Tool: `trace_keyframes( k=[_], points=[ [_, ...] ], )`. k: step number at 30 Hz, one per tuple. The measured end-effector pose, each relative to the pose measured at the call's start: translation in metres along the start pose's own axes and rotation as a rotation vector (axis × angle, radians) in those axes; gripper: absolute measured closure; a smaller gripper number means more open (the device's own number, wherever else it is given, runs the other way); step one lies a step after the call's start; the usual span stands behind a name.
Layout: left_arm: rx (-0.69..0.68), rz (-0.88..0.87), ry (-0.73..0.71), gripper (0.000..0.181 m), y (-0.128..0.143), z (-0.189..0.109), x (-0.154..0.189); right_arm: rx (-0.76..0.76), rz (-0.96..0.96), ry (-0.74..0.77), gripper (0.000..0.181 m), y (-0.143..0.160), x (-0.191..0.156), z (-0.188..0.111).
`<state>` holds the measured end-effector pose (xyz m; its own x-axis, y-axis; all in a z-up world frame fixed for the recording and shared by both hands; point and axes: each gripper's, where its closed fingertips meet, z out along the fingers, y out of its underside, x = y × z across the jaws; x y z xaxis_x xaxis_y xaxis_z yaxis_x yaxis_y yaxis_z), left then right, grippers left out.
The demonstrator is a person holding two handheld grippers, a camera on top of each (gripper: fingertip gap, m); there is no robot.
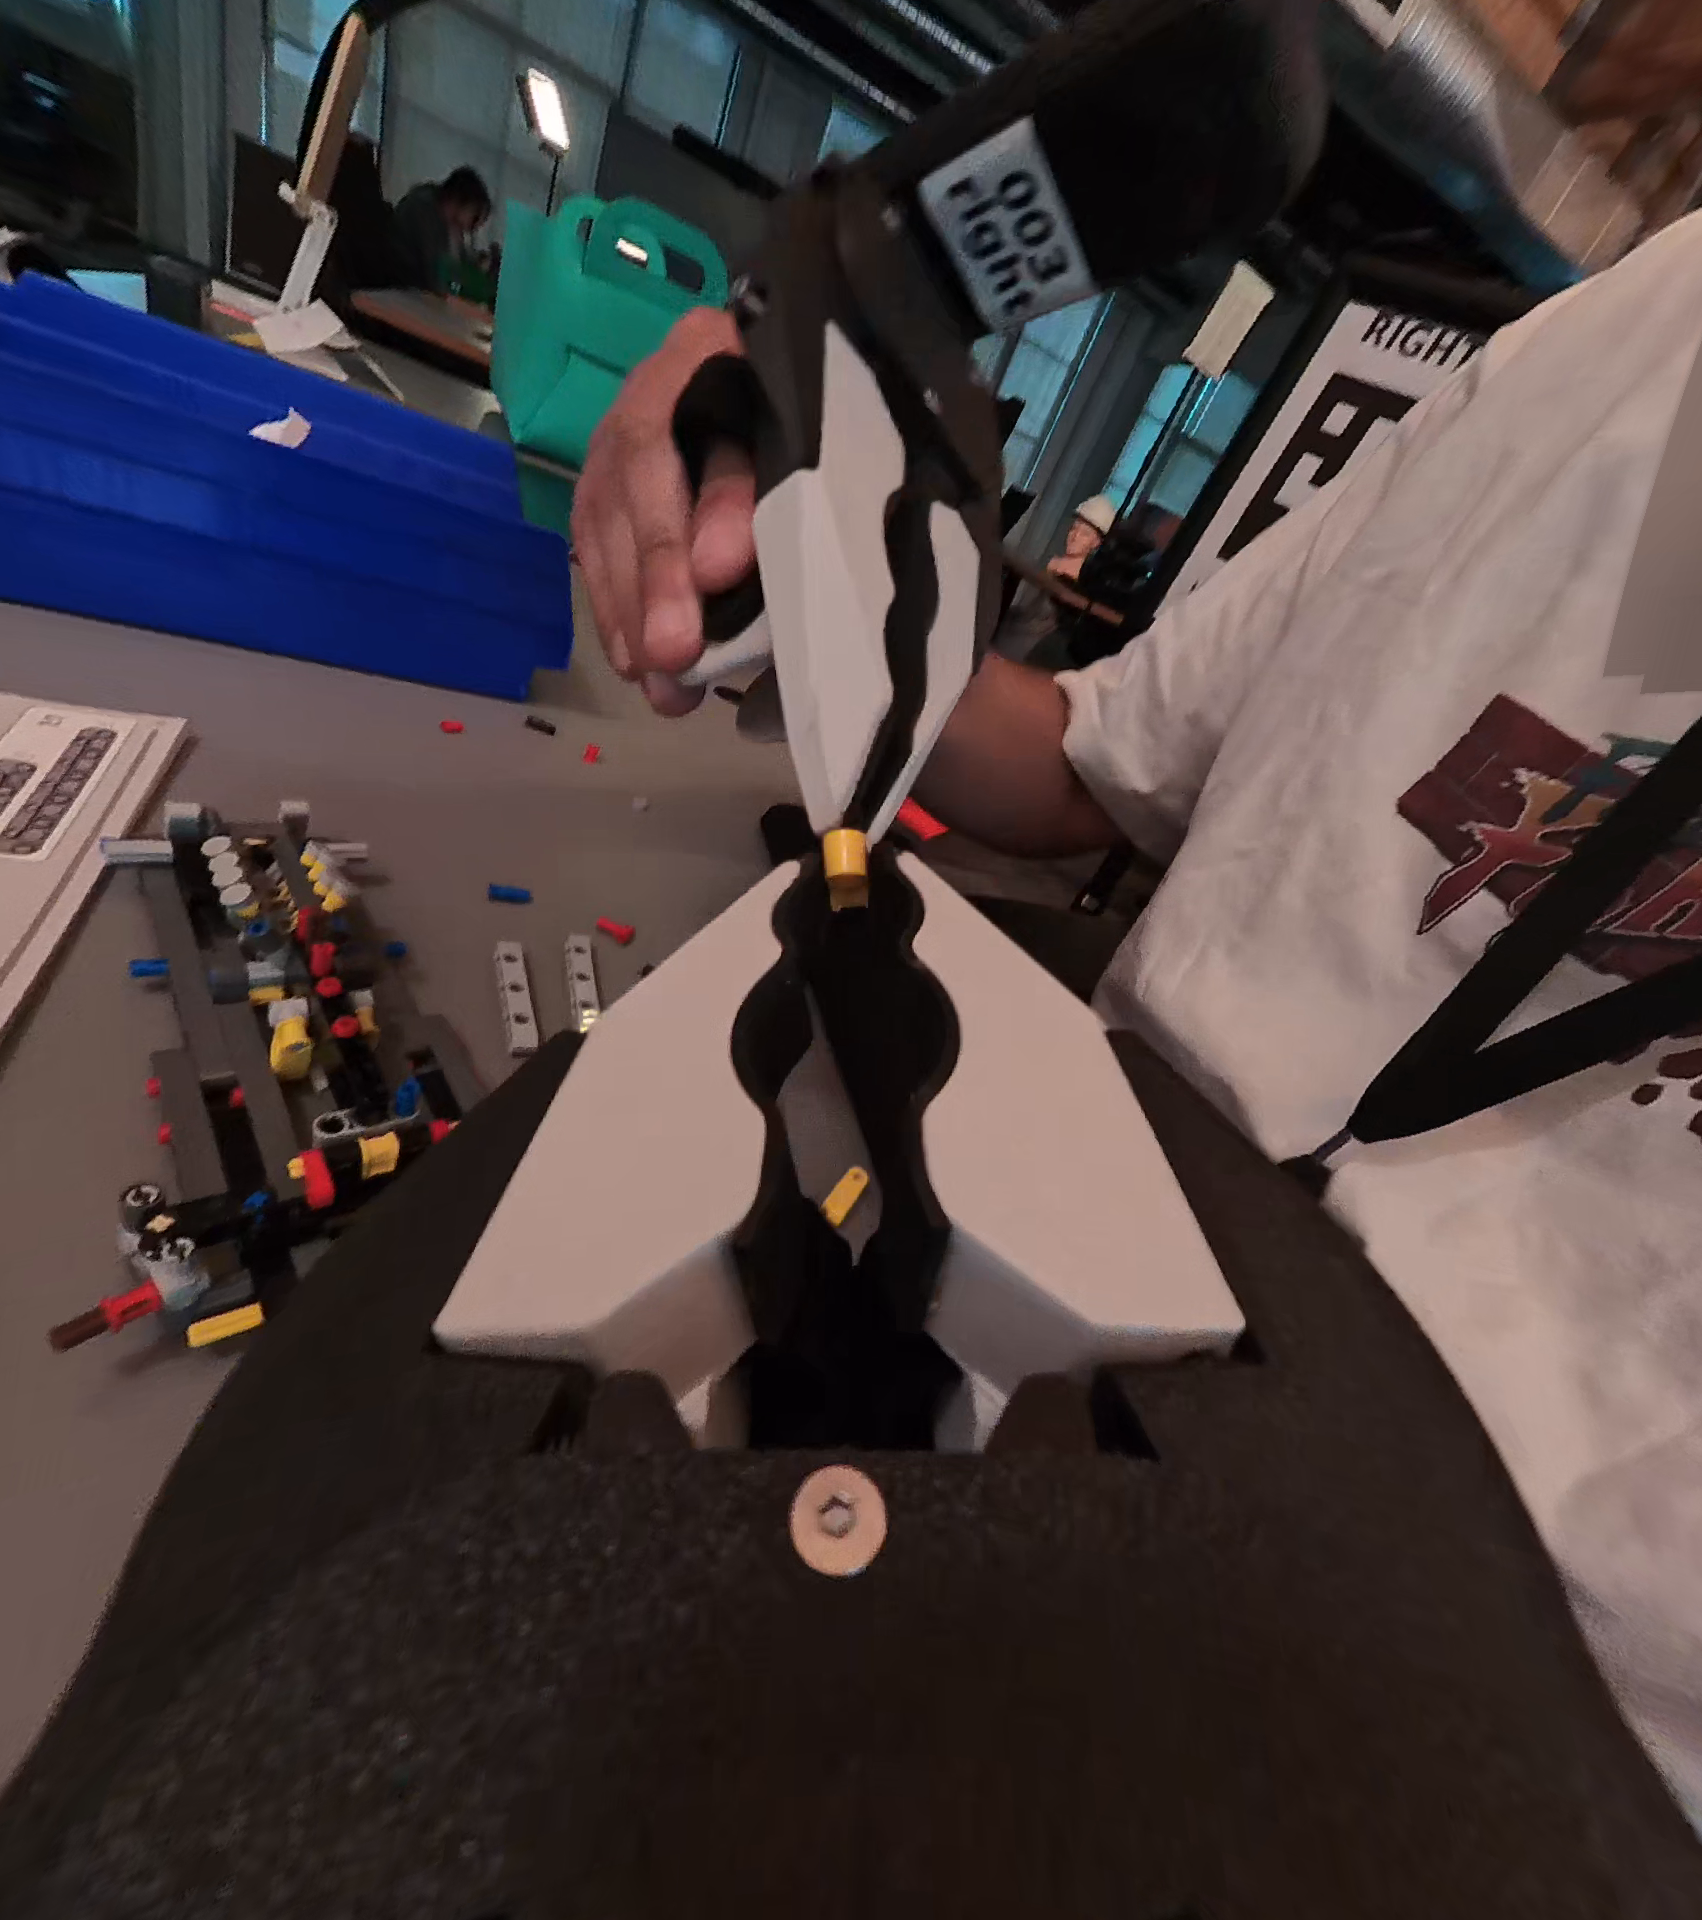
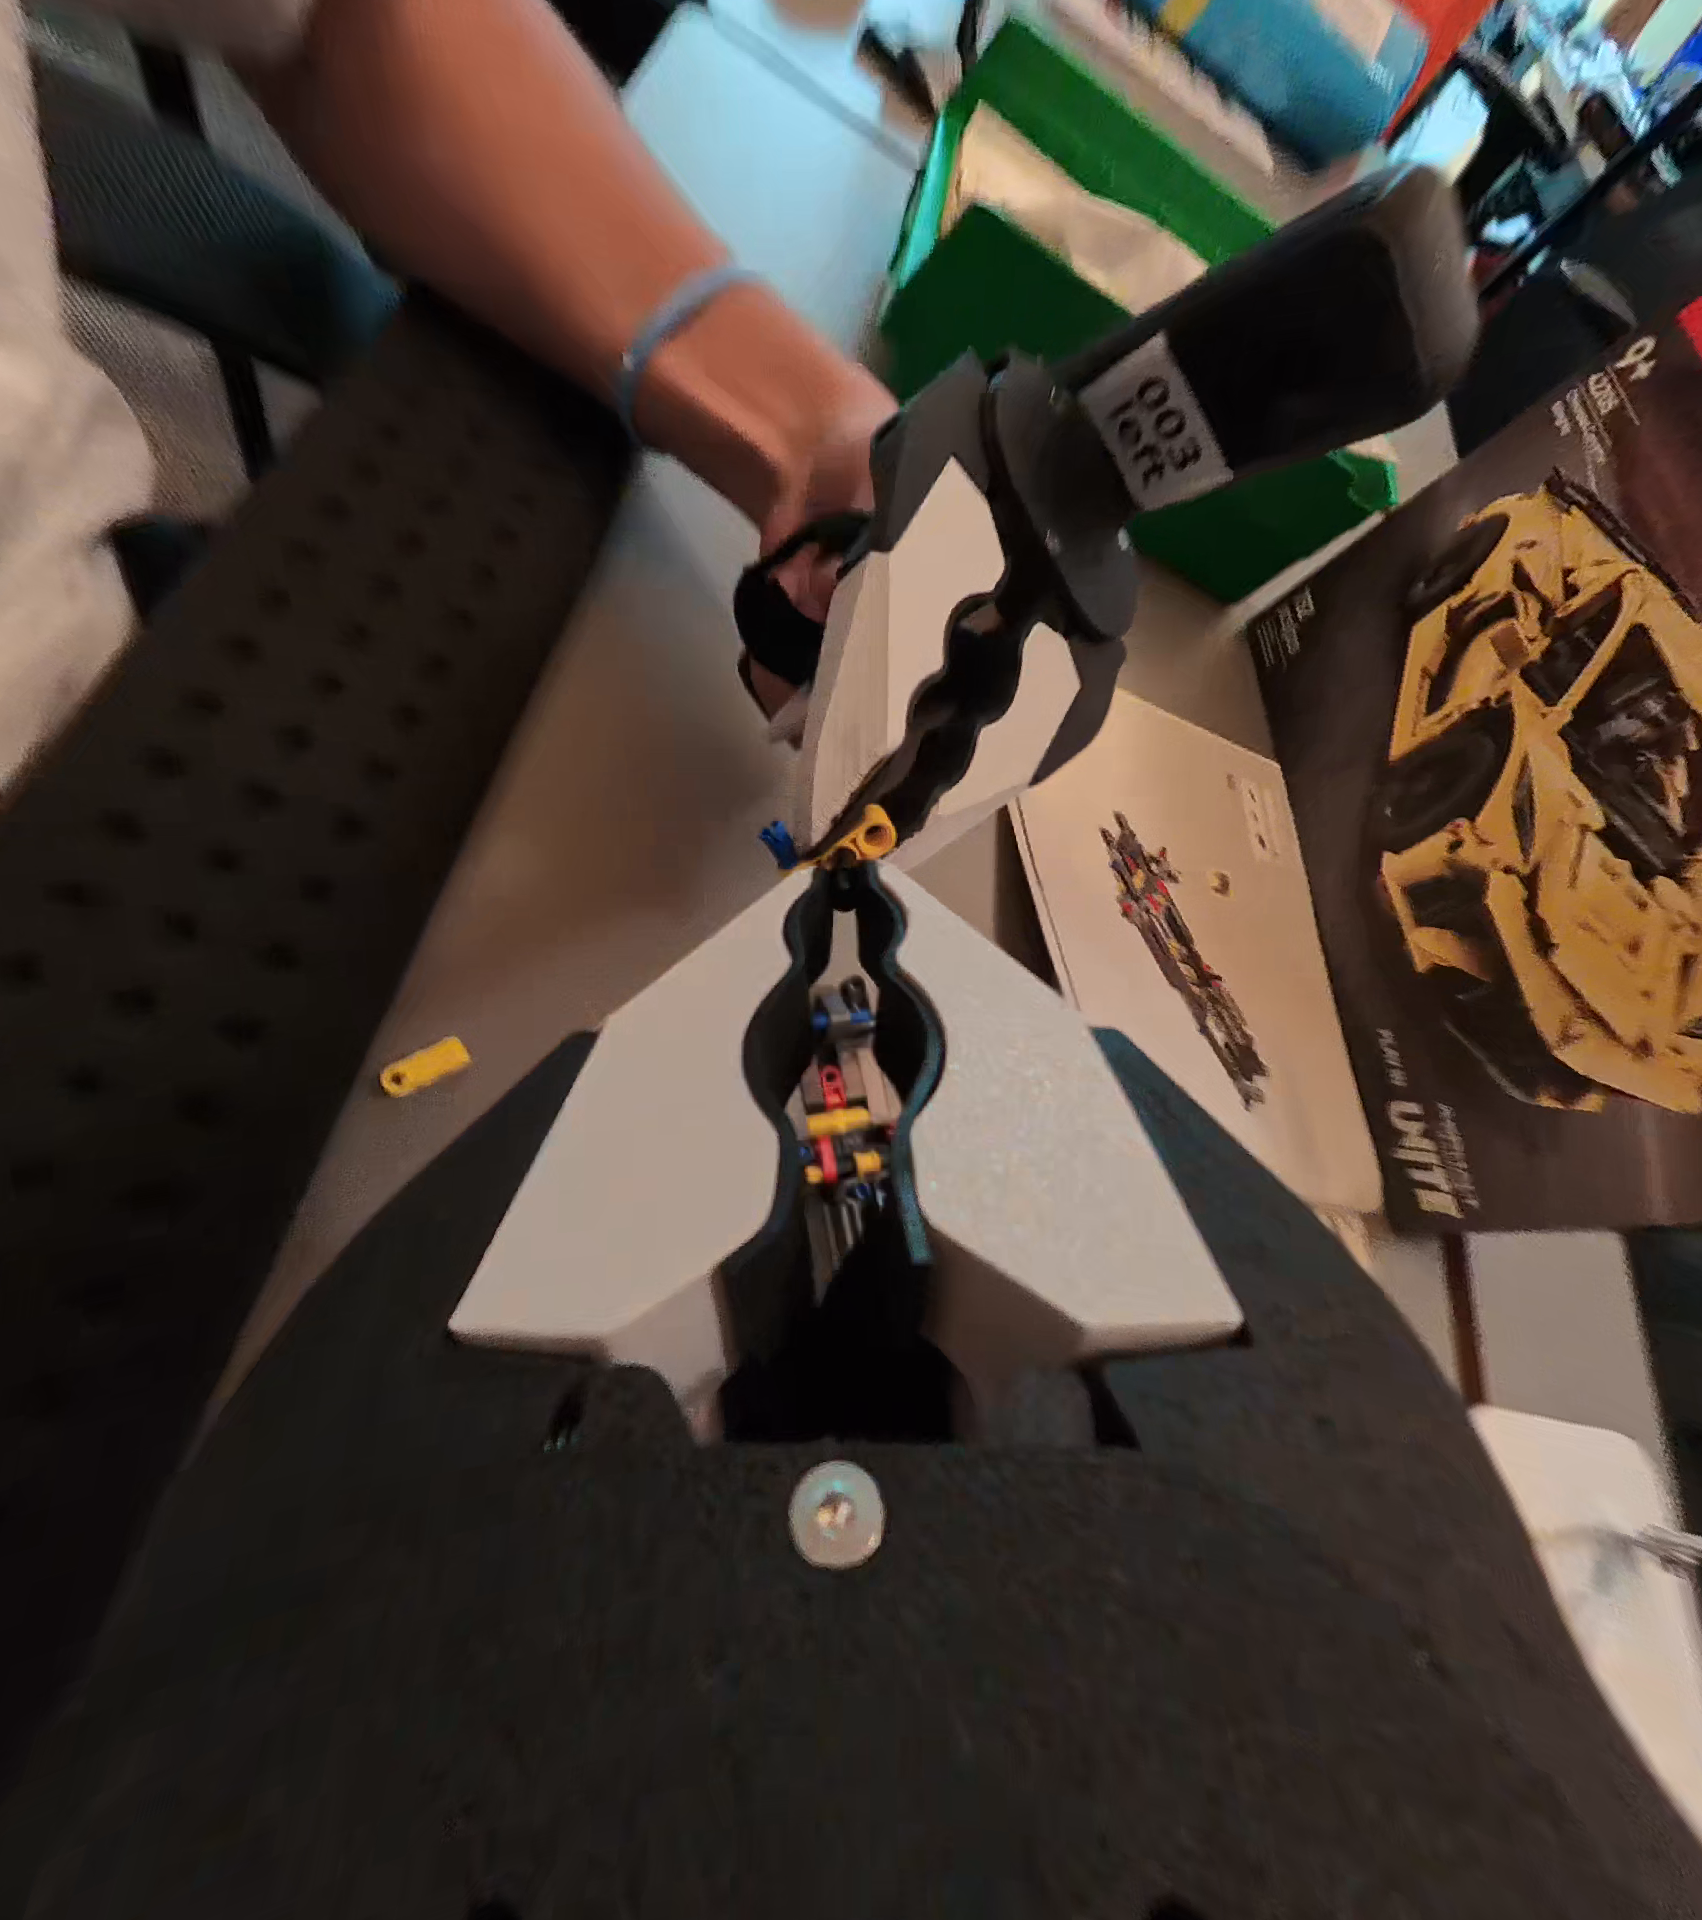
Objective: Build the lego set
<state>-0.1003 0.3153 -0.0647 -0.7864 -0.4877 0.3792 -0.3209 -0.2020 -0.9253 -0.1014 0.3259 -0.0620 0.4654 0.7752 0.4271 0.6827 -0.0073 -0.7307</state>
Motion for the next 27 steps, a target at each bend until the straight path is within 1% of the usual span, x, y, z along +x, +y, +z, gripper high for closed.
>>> trace_keyframes(
  k=[3, 7, 8, 9, 11, 12, 14, 18, 22, 23, 25, 27],
  points=[
    [-0.052, 0.003, -0.03, 0.175, 0.008, 0.001, -0.004, -0.093, -0.067, 0.006, 0.179, 0.006, -0.003, 0.004],
    [-0.146, 0.012, -0.07, 0.175, 0.025, 0.003, -0.011, -0.18, -0.077, -0.04, 0.178, 0.02, -0.012, 0.011],
    [-0.161, 0.021, -0.065, 0.175, 0.028, 0.004, -0.01, -0.176, -0.064, -0.06, 0.178, 0.021, -0.015, 0.012],
    [-0.179, 0.037, -0.054, 0.175, 0.03, 0.005, -0.007, -0.149, -0.006, -0.108, 0.178, 0.02, -0.019, 0.012],
    [-0.226, 0.093, -0.093, 0.175, 0.036, 0.009, -0.008, -0.138, 0.126, -0.186, 0.178, 0.025, -0.025, 0.012],
    [-0.255, 0.116, -0.111, 0.175, 0.04, 0.01, -0.01, -0.139, 0.152, -0.209, 0.178, 0.027, -0.028, 0.013],
    [-0.296, 0.152, -0.149, 0.175, 0.046, 0.01, -0.013, -0.174, 0.136, -0.208, 0.178, 0.033, -0.03, 0.015],
    [-0.266, 0.154, -0.148, 0.175, 0.039, 0.009, -0.013, -0.169, 0.115, -0.136, 0.178, 0.029, -0.024, 0.013],
    [-0.254, 0.173, -0.173, 0.175, 0.039, 0.012, -0.015, -0.193, 0.141, -0.128, 0.177, 0.032, -0.024, 0.01],
    [-0.24, 0.17, -0.184, 0.175, 0.036, 0.012, -0.017, -0.182, 0.147, -0.113, 0.178, 0.033, -0.021, 0.009],
    [-0.216, 0.16, -0.173, 0.175, 0.032, 0.012, -0.015, -0.122, 0.185, -0.106, 0.177, 0.029, -0.019, 0.007],
    [-0.198, 0.175, -0.175, 0.175, 0.028, 0.01, -0.014, -0.055, 0.216, -0.067, 0.177, 0.025, -0.014, 0.004]
  ],
)
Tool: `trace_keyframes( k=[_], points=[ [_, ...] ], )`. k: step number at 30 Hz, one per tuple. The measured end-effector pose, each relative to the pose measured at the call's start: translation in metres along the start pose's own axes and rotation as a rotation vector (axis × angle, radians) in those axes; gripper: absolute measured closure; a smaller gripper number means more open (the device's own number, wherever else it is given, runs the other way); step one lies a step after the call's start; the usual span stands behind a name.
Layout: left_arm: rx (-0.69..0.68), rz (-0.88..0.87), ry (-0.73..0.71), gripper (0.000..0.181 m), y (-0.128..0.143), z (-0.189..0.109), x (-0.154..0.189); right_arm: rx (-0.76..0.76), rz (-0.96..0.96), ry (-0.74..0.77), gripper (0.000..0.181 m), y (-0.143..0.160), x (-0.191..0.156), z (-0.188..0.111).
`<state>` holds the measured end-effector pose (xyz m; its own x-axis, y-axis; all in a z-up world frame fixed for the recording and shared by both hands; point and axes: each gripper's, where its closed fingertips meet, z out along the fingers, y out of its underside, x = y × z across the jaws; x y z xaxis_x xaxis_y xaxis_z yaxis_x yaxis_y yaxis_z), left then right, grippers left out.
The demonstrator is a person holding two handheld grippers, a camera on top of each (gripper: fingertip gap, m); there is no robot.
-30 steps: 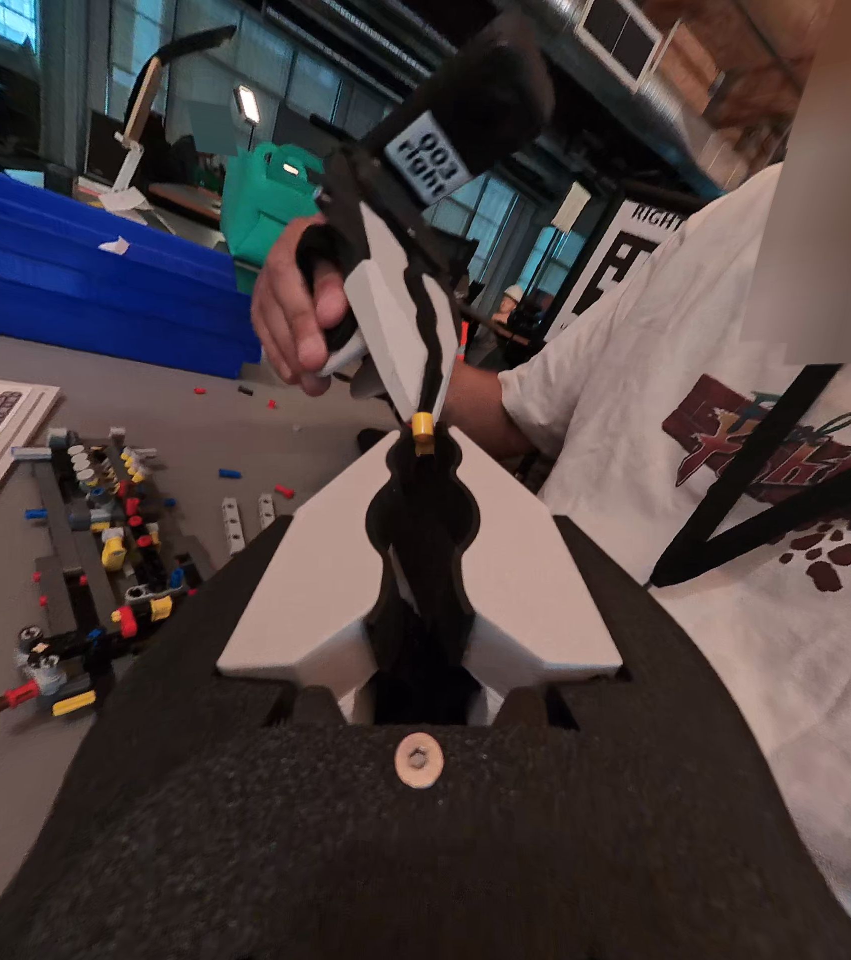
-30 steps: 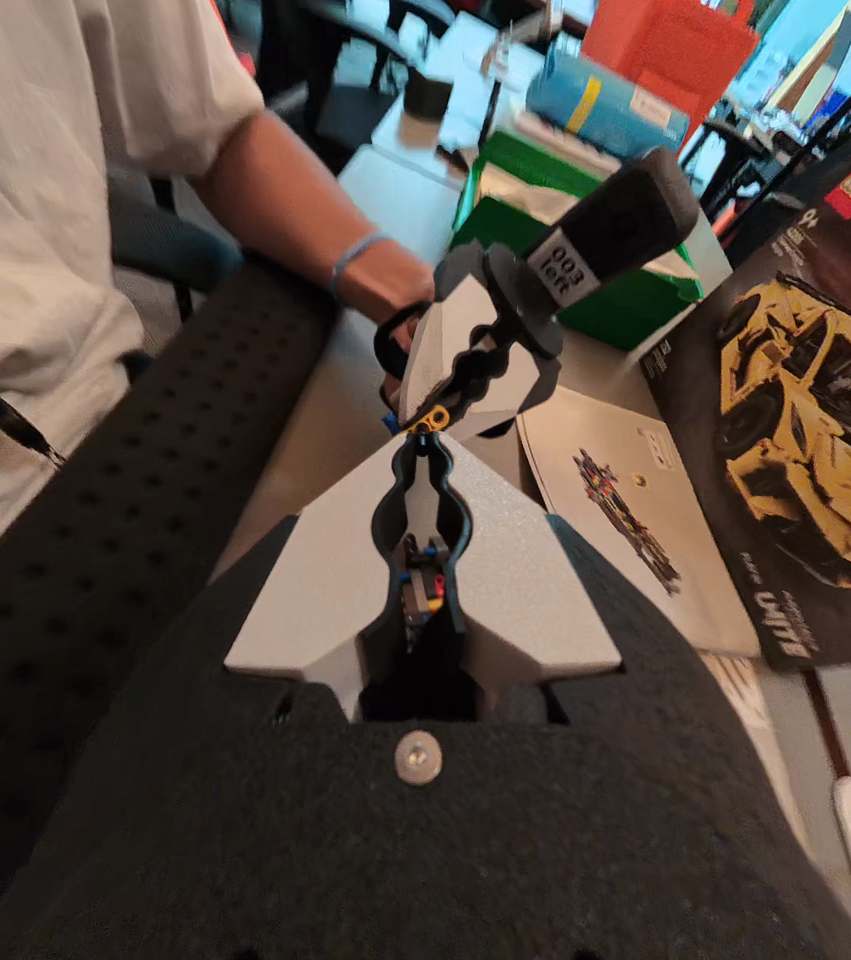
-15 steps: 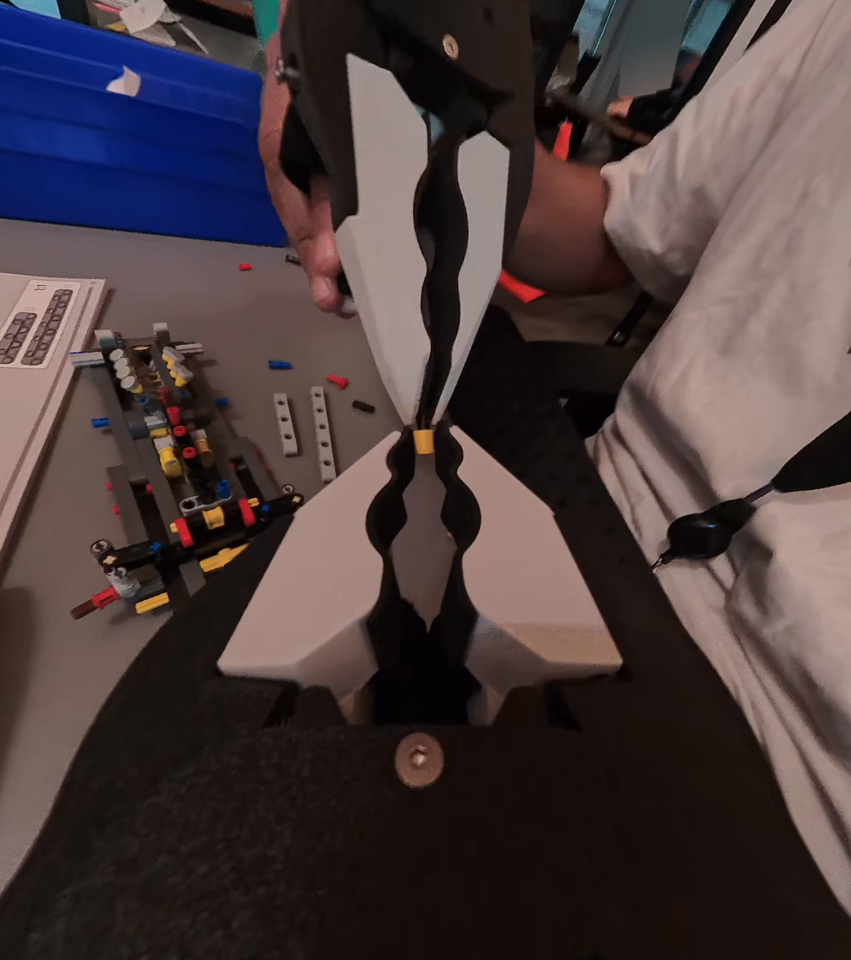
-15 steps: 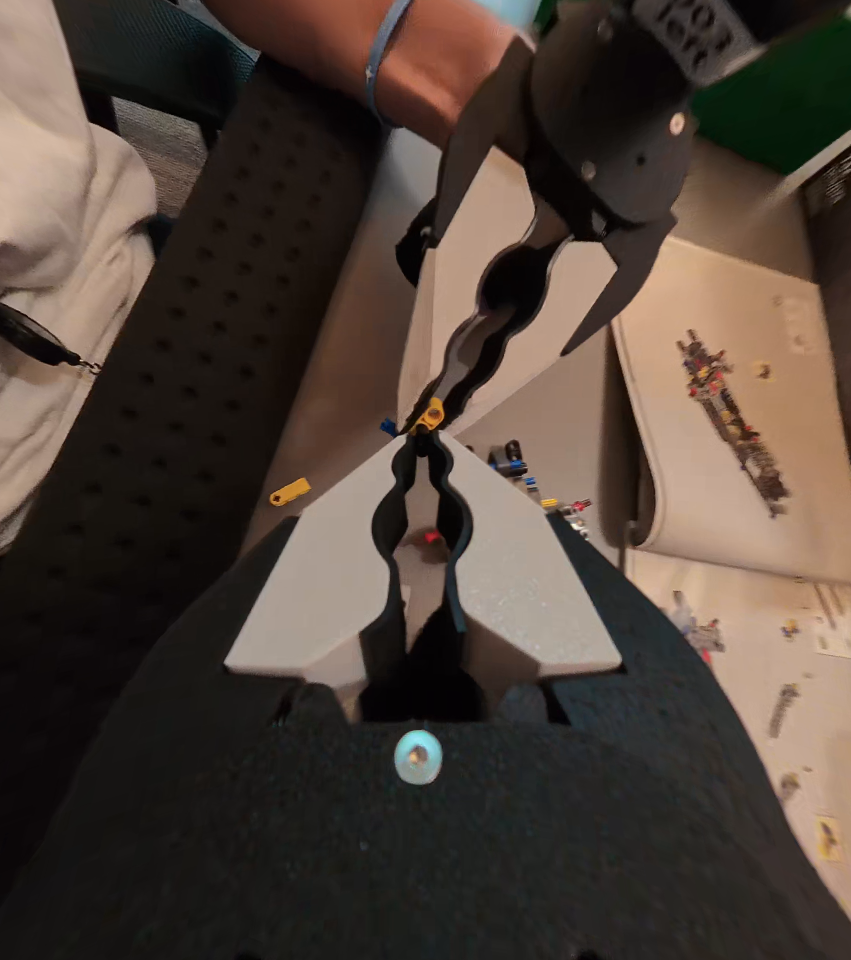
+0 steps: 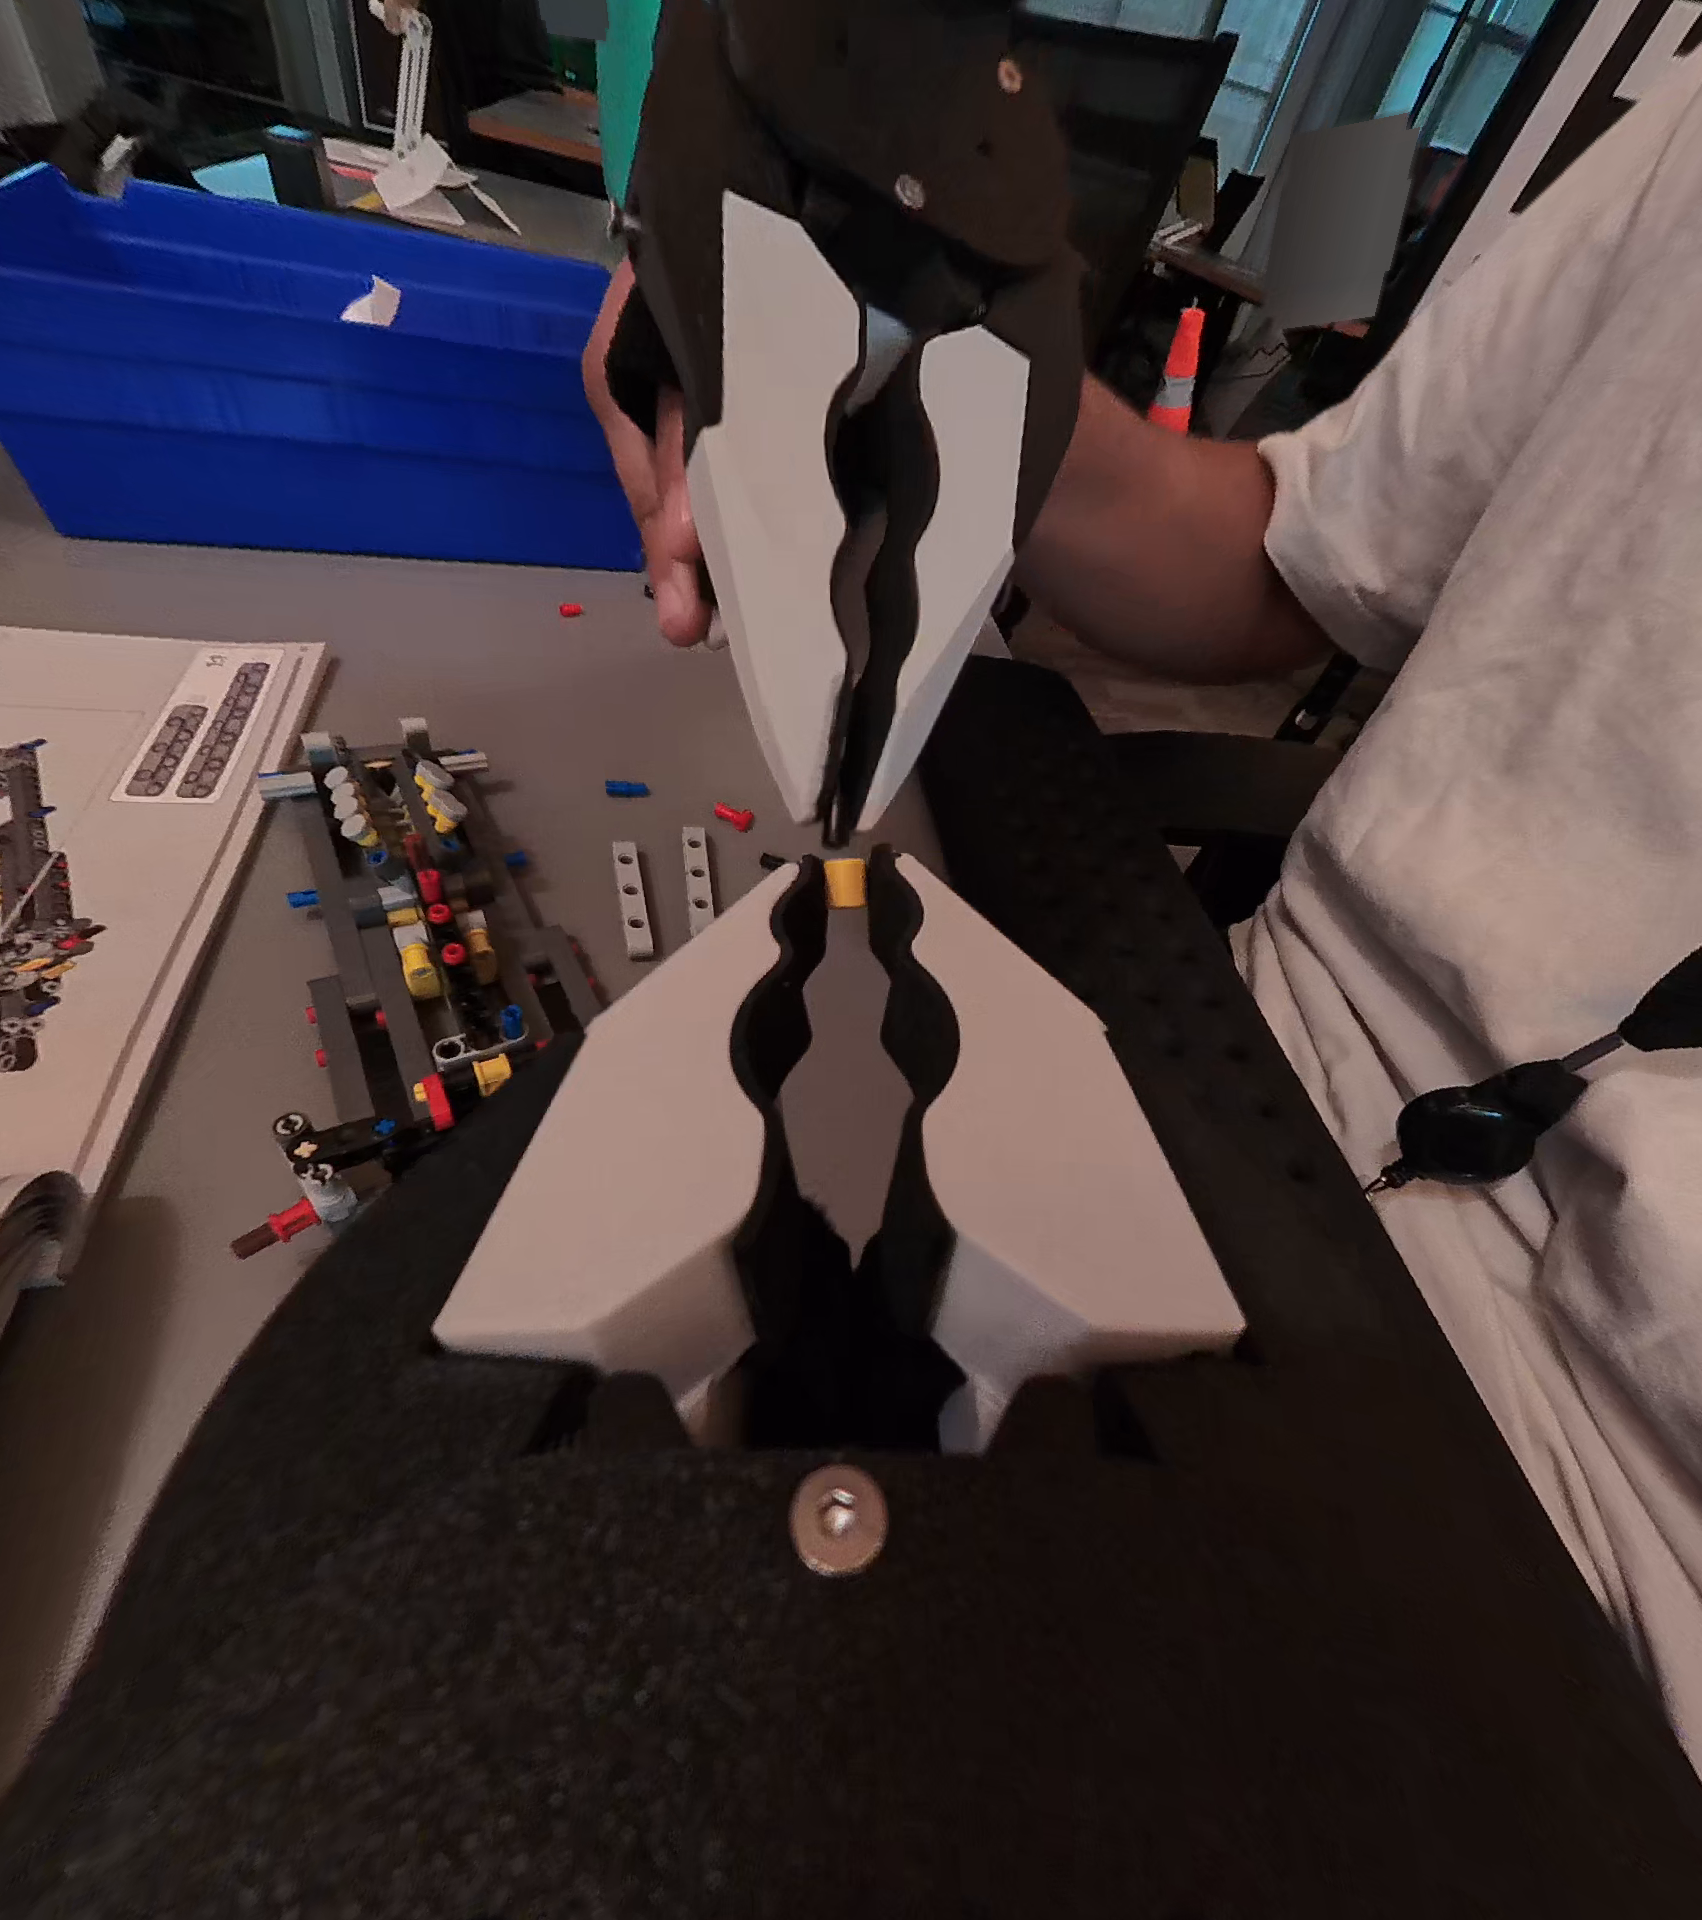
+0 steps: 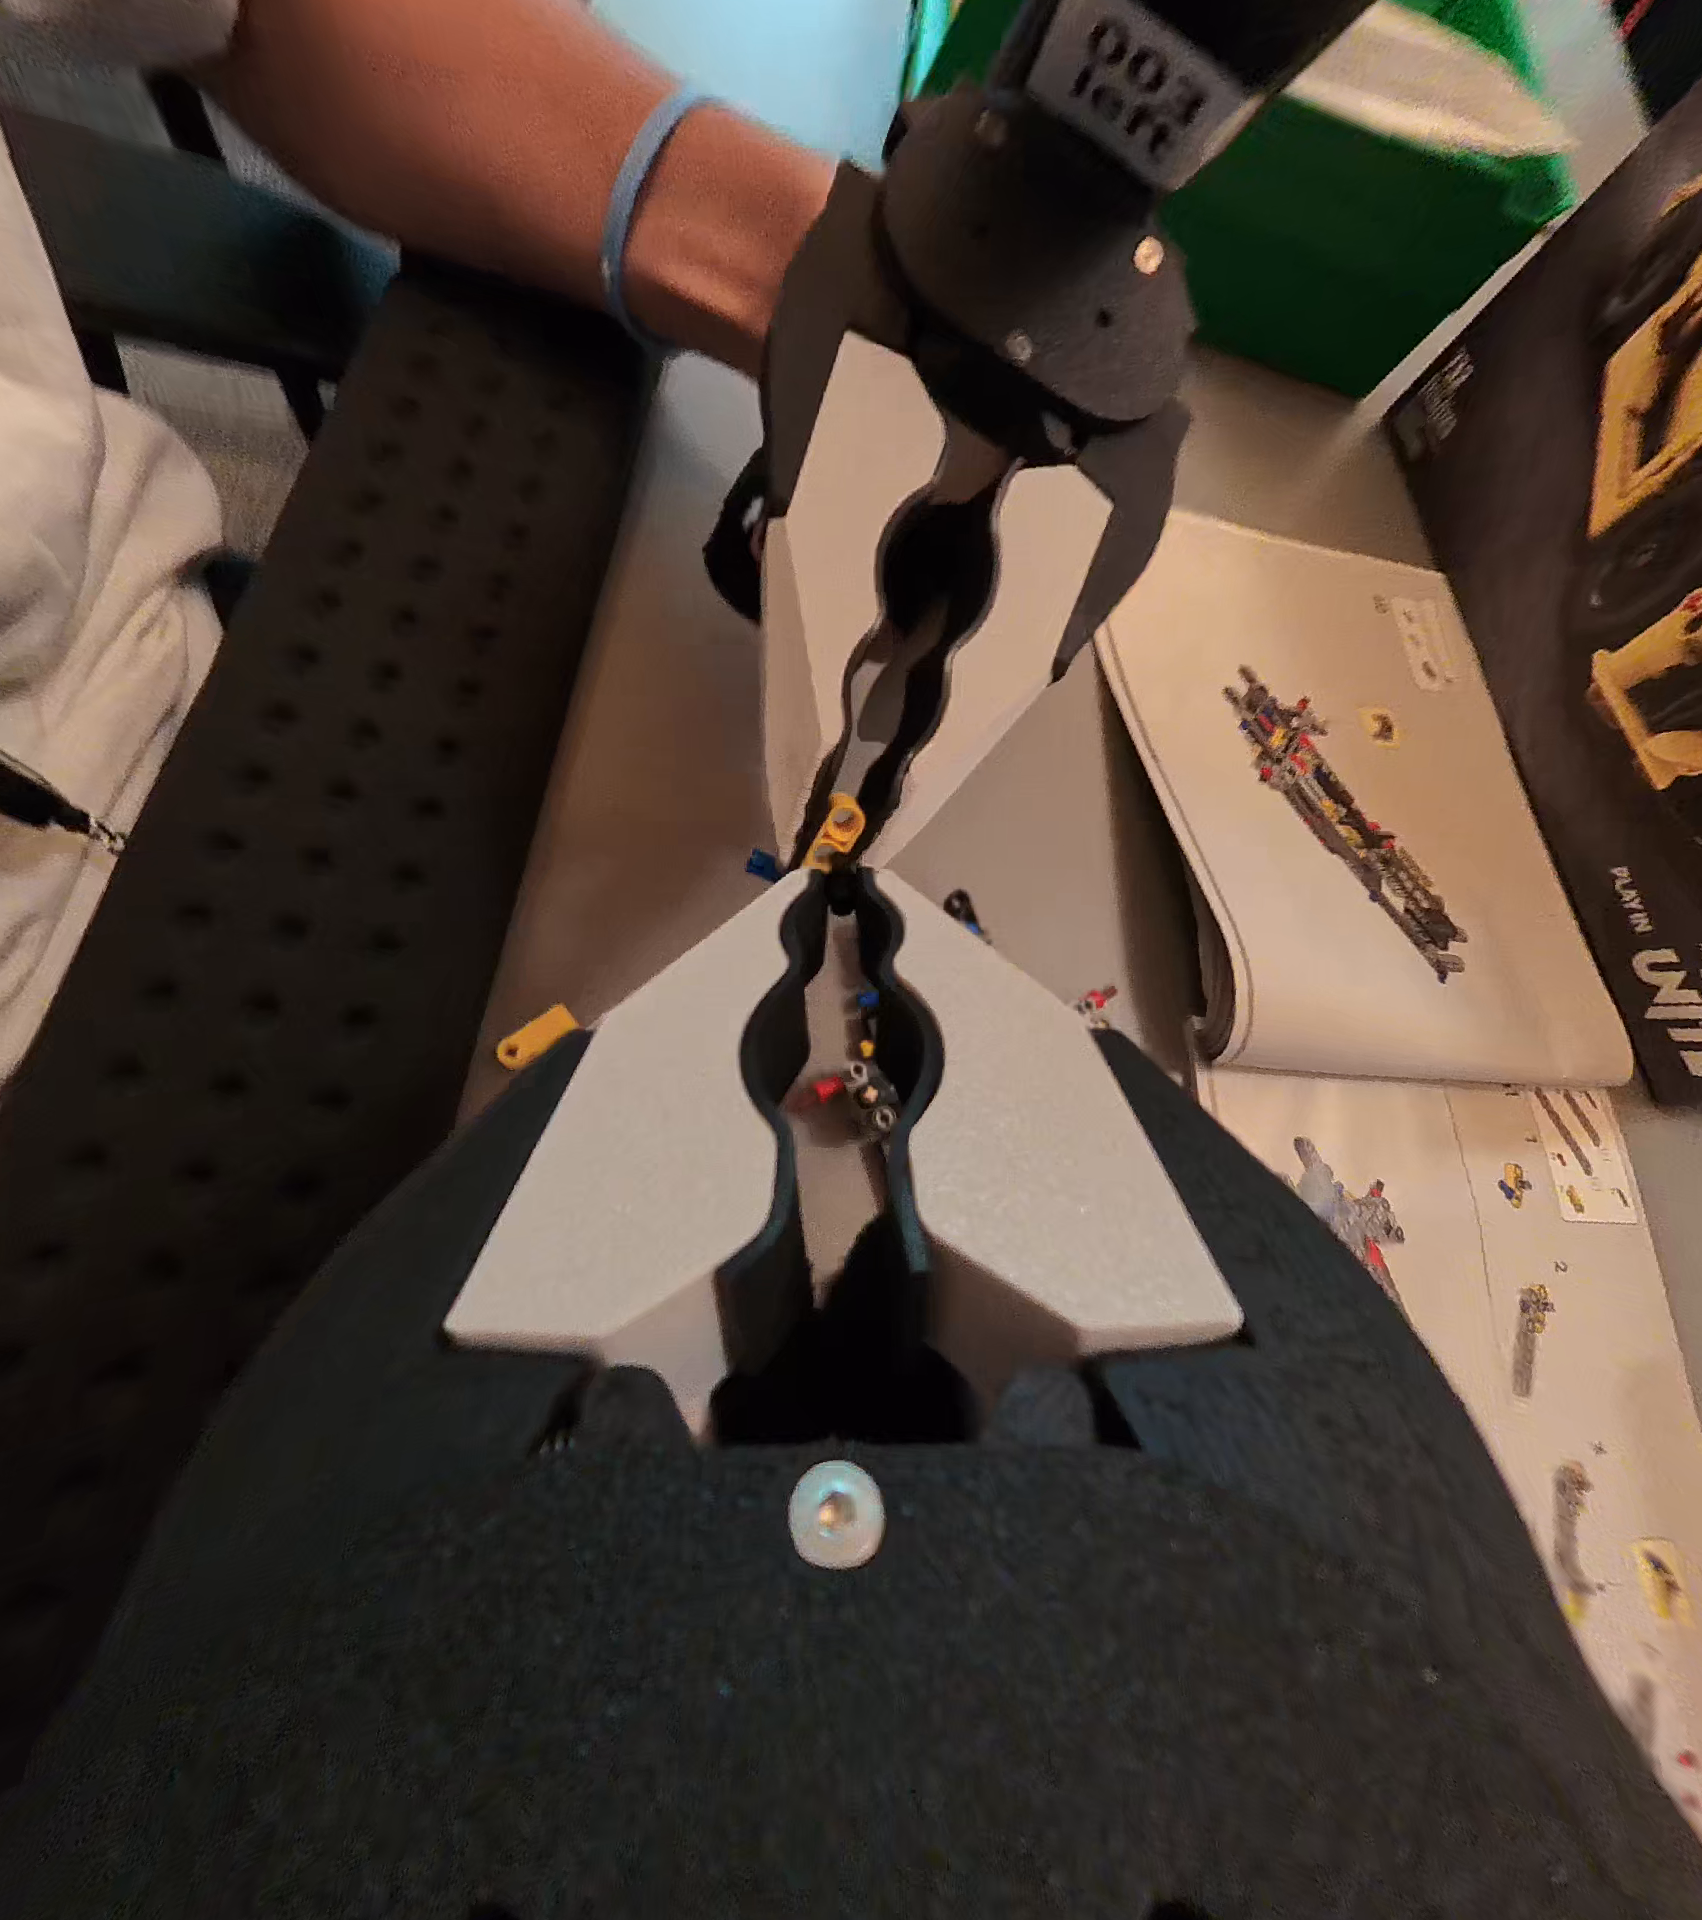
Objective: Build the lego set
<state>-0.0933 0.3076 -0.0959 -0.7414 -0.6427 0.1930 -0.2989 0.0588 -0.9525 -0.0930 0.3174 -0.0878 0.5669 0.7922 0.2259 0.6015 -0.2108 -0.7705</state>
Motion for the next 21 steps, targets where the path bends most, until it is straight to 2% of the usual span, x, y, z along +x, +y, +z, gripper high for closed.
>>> trace_keyframes(
  k=[2, 8, 16, 21],
  points=[
    [0.027, 0.005, -0.007, 0.175, -0.005, -0.003, -0.001, 0.093, 0.044, 0.012, 0.177, -0.007, 0.001, -0.005],
    [0.117, 0.008, -0.018, 0.175, -0.02, -0.009, -0.003, 0.229, 0.178, 0.091, 0.177, -0.01, 0.0, -0.011],
    [0.166, -0.015, 0.011, 0.175, -0.026, -0.008, 0.002, 0.265, 0.208, 0.122, 0.177, -0.01, -0.006, 0.006],
    [0.148, 0.013, -0.006, 0.175, -0.025, -0.007, 0.003, 0.277, 0.237, 0.112, 0.178, -0.009, -0.008, 0.011]
  ],
)
